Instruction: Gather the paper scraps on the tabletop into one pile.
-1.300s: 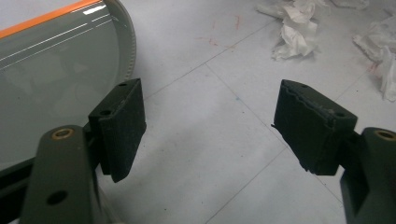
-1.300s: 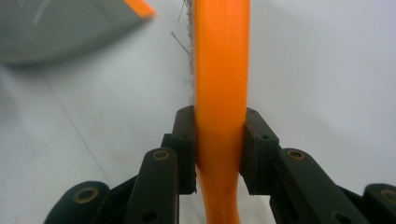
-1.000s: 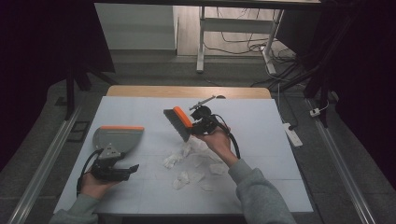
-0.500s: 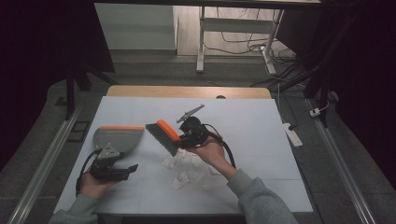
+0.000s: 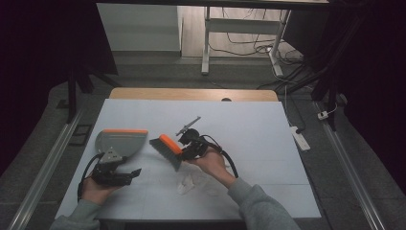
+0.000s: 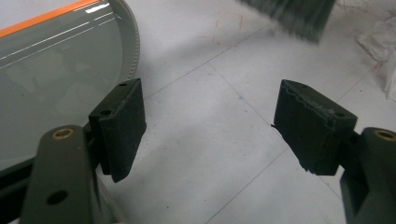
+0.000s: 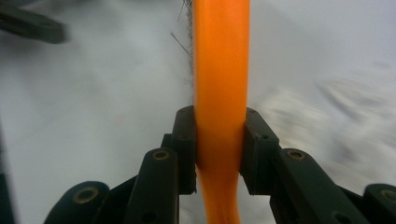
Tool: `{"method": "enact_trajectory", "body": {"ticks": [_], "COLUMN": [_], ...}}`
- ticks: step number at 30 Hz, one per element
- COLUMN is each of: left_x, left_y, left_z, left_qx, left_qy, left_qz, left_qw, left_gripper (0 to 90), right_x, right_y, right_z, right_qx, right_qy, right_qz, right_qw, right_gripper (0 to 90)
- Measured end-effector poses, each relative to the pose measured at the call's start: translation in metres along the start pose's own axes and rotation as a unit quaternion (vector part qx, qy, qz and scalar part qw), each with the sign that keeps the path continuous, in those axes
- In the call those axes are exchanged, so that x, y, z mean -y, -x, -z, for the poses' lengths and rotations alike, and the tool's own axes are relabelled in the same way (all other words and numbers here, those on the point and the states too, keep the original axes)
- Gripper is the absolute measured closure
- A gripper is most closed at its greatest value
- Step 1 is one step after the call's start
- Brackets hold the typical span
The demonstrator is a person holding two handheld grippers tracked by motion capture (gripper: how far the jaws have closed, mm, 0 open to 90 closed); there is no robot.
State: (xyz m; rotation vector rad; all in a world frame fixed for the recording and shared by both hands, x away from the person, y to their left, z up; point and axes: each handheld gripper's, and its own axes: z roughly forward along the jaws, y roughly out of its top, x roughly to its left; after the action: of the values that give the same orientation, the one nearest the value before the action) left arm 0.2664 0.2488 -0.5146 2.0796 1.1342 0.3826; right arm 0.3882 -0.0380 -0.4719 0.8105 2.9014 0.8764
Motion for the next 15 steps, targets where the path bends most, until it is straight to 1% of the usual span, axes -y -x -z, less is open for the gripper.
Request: {"method": "enact_trajectory", "body": {"ticks": [2,3,4,6,11,14,15], "left_x": [0.000,0.000,0.000,0.000,0.000,0.000,0.000], "left_y": [0.000,0.000,0.000,0.000,0.001,0.001,0.001], "left_z": [-0.001,-0.001,-0.001,-0.002,-0.001,-0.001,-0.001], "left_qx": [0.001,0.001,0.001,0.000,-0.001,-0.002,-0.002], "left_qy": [-0.001,-0.002,-0.003,-0.003,-0.003,-0.003,-0.004], "left_qz": [0.000,-0.001,-0.002,-0.002,0.001,0.001,0.001], "left_qw": [1.0000,1.0000,1.0000,1.0000,1.0000,1.0000,1.0000], "left_gripper": [26.0,26.0,26.0,26.0,26.0,25.9,25.9], "right_x": [0.006,0.009,0.012,0.016,0.019,0.021,0.022], "right_y": [0.011,0.016,0.020,0.023,0.015,0.009,0.007], "right_z": [0.009,0.013,0.019,0.030,0.062,0.079,0.083], "right_qx": [0.020,0.026,0.030,0.025,0.003,0.000,0.003], "right_qy": [0.005,0.007,0.011,0.026,0.068,0.077,0.079], "right_qz": [-0.011,-0.018,-0.024,-0.029,-0.015,-0.008,-0.003], "right_qw": [0.9997,0.9995,0.9992,0.9990,0.9976,0.9970,0.9969], "right_gripper": [70.2,70.2,70.3,70.3,70.3,70.3,70.3]}}
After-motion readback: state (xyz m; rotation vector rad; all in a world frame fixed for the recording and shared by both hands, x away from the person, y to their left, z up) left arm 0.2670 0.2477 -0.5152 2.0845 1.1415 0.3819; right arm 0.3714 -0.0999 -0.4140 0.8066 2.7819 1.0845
